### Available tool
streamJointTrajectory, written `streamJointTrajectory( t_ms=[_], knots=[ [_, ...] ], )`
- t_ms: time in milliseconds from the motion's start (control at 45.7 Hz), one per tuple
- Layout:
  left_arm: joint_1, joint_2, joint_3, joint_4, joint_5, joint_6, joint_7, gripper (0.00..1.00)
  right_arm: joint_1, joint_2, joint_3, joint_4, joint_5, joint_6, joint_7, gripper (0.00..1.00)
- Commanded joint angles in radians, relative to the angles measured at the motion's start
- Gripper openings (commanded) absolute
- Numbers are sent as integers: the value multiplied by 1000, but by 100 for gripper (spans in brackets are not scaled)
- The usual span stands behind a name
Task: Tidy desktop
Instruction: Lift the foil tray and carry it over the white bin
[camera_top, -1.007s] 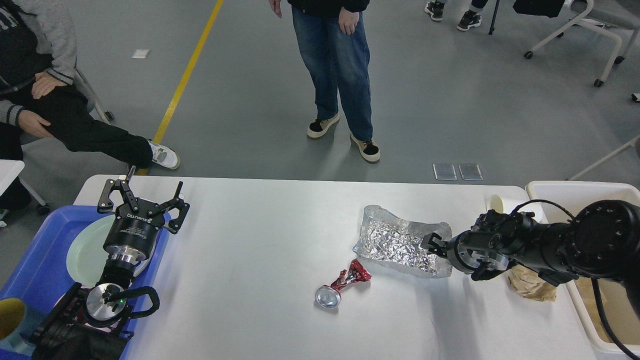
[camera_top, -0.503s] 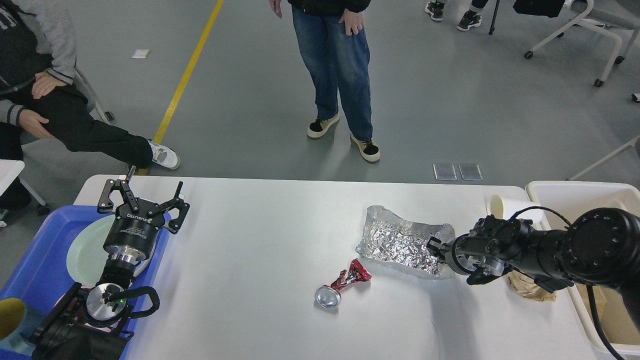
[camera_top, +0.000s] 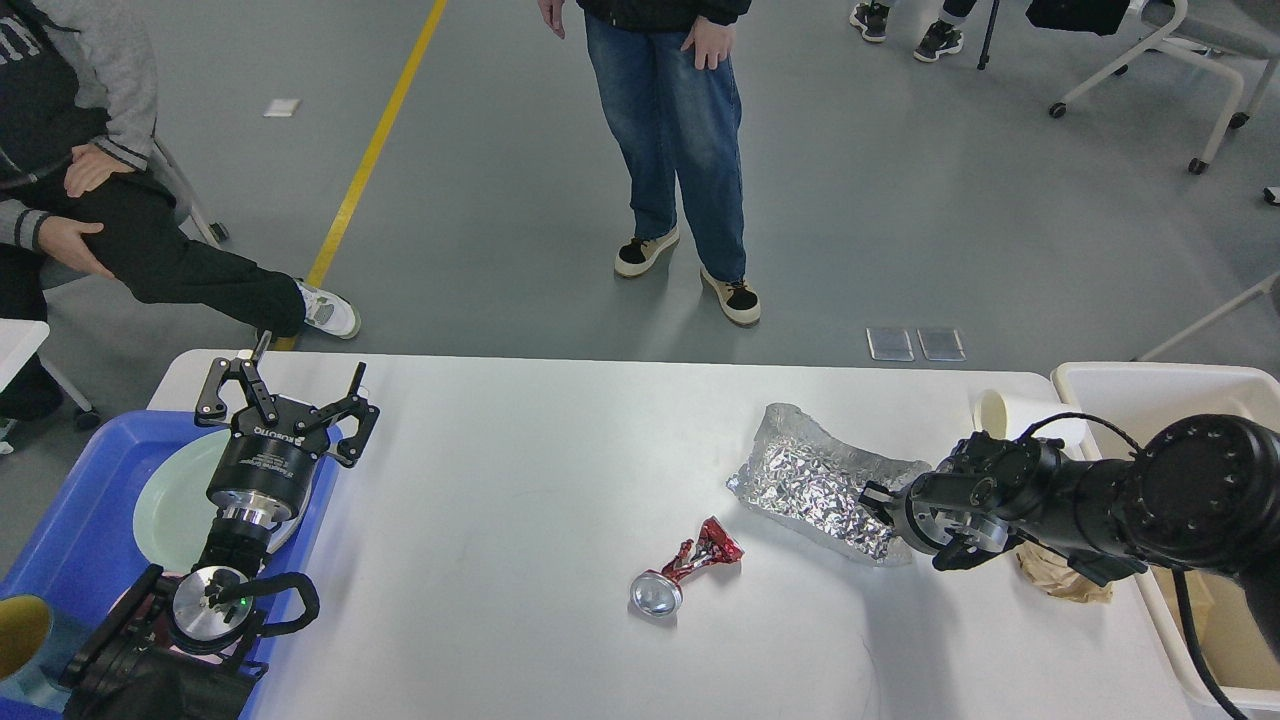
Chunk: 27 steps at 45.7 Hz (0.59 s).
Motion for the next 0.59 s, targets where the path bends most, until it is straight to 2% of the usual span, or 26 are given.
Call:
streamJointTrajectory(
  t_ms=[0,88,285,394,569],
  knots=[
    [1,0,0,0,0,0,0,96,11,-7,0,8,-3,10,-14,0],
    [-1,0,0,0,0,0,0,96,54,-24,0,51,-2,23,-14,0],
    [-1,0,0,0,0,0,2,96,215,-145,-14,224,3,89,-14,0],
    [1,0,0,0,0,0,0,96,328,-198,-38,302,17,161,-16,0],
    [-1,-1,0,0,0,0,2,96,495,-244,-118,348,110,297,-14,0]
  ],
)
